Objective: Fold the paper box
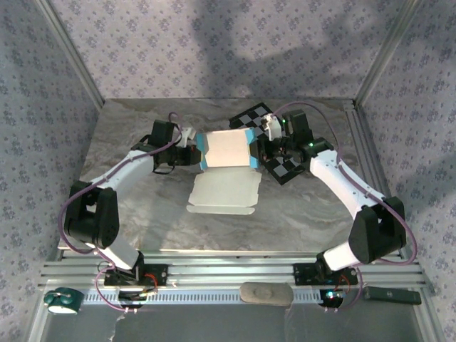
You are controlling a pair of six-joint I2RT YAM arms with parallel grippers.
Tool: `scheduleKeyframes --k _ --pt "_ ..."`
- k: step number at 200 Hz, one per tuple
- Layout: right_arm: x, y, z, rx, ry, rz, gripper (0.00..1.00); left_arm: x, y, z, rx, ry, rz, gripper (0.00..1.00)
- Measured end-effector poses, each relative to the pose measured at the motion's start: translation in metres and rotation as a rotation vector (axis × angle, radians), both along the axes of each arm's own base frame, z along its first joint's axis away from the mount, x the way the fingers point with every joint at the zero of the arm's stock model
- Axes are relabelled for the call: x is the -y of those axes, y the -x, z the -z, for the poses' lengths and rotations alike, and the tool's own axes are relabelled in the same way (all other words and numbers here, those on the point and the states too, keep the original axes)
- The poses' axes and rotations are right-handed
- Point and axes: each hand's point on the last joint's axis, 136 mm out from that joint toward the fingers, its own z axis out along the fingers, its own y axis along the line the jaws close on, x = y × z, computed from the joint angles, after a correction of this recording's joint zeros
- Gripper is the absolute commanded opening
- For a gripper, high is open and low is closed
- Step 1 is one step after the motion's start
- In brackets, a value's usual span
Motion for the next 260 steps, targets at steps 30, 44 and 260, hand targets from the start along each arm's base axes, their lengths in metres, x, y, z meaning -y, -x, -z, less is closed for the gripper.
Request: scheduleKeyframes --k 30,44,260 --pt "0.002 -0.002 0.002 0.007 0.025 0.02 0.28 0.002 0.001 0.0 0.002 -0.009 0.001 0.0" --pt "0.002 -0.003 0.002 0.015 0.041 0.031 0.26 0.002 0.001 0.001 0.005 -0.016 -0.002 0.0" --pt "0.011 -0.016 0.01 0.126 0.336 0.238 0.12 0.004 -0.001 0.001 -0.009 -0.081 -0.074 0.0"
